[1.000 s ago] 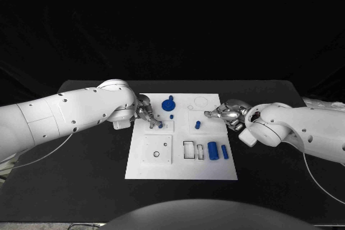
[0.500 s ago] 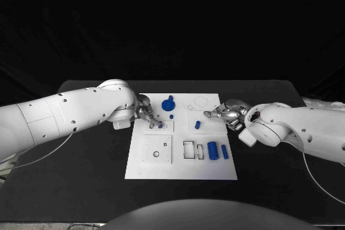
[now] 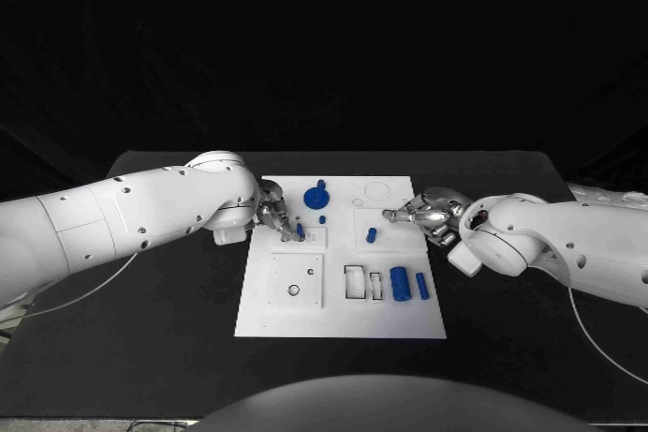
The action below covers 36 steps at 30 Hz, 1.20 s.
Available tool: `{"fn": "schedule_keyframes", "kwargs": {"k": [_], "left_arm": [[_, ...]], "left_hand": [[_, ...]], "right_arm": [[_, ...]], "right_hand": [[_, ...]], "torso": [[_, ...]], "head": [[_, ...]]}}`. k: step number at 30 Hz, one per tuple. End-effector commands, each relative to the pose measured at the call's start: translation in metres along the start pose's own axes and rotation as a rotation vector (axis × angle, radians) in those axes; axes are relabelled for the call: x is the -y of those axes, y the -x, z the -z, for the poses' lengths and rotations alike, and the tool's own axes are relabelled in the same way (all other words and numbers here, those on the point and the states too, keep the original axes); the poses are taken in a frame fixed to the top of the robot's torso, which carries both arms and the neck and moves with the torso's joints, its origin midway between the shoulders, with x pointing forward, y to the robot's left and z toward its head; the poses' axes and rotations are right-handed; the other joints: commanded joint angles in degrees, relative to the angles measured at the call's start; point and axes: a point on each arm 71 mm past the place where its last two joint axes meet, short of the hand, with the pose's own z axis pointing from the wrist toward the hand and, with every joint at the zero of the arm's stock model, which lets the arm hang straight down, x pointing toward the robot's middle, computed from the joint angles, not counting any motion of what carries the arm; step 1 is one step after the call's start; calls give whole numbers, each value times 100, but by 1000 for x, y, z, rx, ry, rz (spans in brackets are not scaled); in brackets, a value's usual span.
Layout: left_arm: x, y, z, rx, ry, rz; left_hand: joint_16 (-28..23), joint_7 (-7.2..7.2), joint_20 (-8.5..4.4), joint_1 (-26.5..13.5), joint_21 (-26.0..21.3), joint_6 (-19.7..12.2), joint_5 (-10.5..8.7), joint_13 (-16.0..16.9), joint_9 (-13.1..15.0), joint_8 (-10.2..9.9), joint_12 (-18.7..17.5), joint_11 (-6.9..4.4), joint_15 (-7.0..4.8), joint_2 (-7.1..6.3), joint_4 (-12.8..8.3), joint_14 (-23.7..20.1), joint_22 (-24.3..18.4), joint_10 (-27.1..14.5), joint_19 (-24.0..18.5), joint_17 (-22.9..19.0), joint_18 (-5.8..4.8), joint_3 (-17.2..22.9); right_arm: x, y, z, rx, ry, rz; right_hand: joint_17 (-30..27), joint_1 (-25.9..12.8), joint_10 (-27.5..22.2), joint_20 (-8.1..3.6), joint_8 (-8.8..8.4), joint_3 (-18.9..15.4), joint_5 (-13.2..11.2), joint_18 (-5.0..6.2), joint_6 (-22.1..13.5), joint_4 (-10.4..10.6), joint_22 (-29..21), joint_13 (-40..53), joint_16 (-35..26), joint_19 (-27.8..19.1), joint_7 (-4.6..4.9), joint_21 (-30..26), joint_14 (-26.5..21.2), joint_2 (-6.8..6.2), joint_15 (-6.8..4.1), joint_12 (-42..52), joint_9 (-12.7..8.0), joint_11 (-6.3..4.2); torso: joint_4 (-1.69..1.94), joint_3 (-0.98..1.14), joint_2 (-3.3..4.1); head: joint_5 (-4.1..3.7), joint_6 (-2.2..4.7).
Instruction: Assemble the parts on the task board
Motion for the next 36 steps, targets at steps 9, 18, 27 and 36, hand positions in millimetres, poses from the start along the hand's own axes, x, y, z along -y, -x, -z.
{"fn": "schedule_keyframes", "kwargs": {"k": [9,18,27,36], "left_arm": [[1,1,1,8,-16,-4],[-1,4,6,57,-118,70],[-2,16,20,226,-331,236],[0,29,38,488,-544,255]], "left_hand": [[15,7,-4,-24,14,8,16,1334,-8,-24,-10,-23,-33,3,43,596,1509,617,602,1510,-42,-28],[15,24,-40,-564,14,56,118,1334,-16,-42,-10,-4,1,-50,53,596,1509,617,602,1510,-42,-281],[15,208,-56,-800,14,-443,339,1334,-282,-430,-10,145,60,12,41,596,1509,617,602,1510,-42,-500],[15,535,71,122,14,-990,541,1334,-1146,-871,-10,445,276,-106,36,596,1509,617,602,1510,-42,-389]], "right_arm": [[0,0,0,-4,10,9],[0,0,0,-1,14,8],[-3,1,0,22,44,-4],[-4,2,1,32,63,-14]], "right_hand": [[1507,5,611,33,39,-23,26,-82,-28,2,1510,1505,23,610,73,26,598,45,32,23,9,39],[1507,11,611,41,56,-31,31,-82,-29,1,1510,1505,23,610,81,26,598,52,40,23,16,47],[1507,21,611,46,76,-27,39,-82,-10,-2,1510,1505,23,610,86,26,598,68,43,23,24,52],[1507,26,611,48,86,-26,43,-82,0,-4,1510,1505,23,610,88,26,598,72,45,23,29,54]], "torso": [[4,1,1],[6,1,-4],[6,4,2],[2,-5,2]], "head": [[-9,9],[14,0],[33,-10],[70,-23]]}}
